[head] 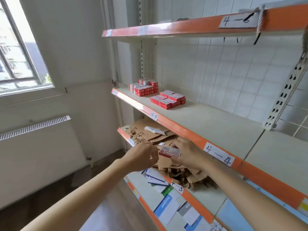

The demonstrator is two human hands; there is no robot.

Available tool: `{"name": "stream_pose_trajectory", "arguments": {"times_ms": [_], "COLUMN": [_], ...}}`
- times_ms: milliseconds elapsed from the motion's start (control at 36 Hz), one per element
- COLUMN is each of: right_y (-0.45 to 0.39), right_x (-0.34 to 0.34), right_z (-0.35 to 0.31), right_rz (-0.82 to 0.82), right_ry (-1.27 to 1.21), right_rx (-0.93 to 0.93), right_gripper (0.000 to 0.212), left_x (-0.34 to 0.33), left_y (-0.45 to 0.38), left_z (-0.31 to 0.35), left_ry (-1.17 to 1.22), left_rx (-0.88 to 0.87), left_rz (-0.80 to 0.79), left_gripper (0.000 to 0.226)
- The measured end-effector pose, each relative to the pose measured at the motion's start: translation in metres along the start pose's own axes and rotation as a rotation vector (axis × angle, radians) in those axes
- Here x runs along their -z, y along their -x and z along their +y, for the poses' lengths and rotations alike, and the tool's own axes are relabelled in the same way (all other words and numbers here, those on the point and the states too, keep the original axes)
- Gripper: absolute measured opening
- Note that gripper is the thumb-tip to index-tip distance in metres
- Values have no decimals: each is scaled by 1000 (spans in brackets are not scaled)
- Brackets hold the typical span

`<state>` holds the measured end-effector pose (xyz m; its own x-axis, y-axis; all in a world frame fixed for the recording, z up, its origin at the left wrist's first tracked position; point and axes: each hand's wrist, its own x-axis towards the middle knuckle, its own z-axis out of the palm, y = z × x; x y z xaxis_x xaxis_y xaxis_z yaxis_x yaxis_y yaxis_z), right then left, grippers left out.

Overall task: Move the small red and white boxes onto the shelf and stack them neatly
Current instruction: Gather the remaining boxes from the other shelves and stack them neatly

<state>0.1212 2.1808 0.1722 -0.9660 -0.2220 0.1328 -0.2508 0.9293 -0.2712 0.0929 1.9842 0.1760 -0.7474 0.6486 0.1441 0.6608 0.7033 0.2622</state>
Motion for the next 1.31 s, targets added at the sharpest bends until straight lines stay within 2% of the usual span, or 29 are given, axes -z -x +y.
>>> {"name": "stream_pose_trajectory", "arguments": {"times_ms": [139, 250, 417, 500, 611, 667, 750, 806, 917, 1056, 1194, 1306], "right_y": [-52, -100, -147, -141, -131, -133, -133, -128, -124, -126, -128, -129], "right_x": [13, 28, 29, 16, 8, 7, 9, 10, 13, 11, 7, 5], "right_z": [48, 95, 165, 185, 196, 200, 207, 210, 210, 209, 210, 212], "right_rz": [74, 162, 133, 158, 238, 274, 454, 596, 719, 729, 636, 596], "right_ry": [12, 24, 72, -88, -248, -337, -565, -738, -895, -893, -737, -691], "right_rx": [-71, -171, -397, -457, -412, -430, -481, -528, -573, -581, -540, -539], "right_gripper": [41, 38, 42, 45, 52, 48, 28, 22, 20, 20, 23, 24], "left_x": [-10, -3, 16, 9, -11, -20, -34, -43, -58, -52, -51, -60], "left_y": [-48, -90, -155, -181, -220, -241, -275, -292, -318, -342, -363, -367], "left_z": [-11, -20, -42, -45, -39, -35, -29, -29, -36, -39, -41, -44], "left_ry": [33, 40, 17, 41, 79, 119, 164, 166, 202, 317, 468, 328], "left_rx": [-32, -35, -31, -64, -150, -188, -249, -295, -352, -279, -77, -101], "left_rz": [-21, 20, 106, 104, 43, 58, 57, 5, -29, -111, -240, -188], "left_gripper": [15, 13, 12, 13, 12, 17, 33, 43, 37, 22, 55, 32]}}
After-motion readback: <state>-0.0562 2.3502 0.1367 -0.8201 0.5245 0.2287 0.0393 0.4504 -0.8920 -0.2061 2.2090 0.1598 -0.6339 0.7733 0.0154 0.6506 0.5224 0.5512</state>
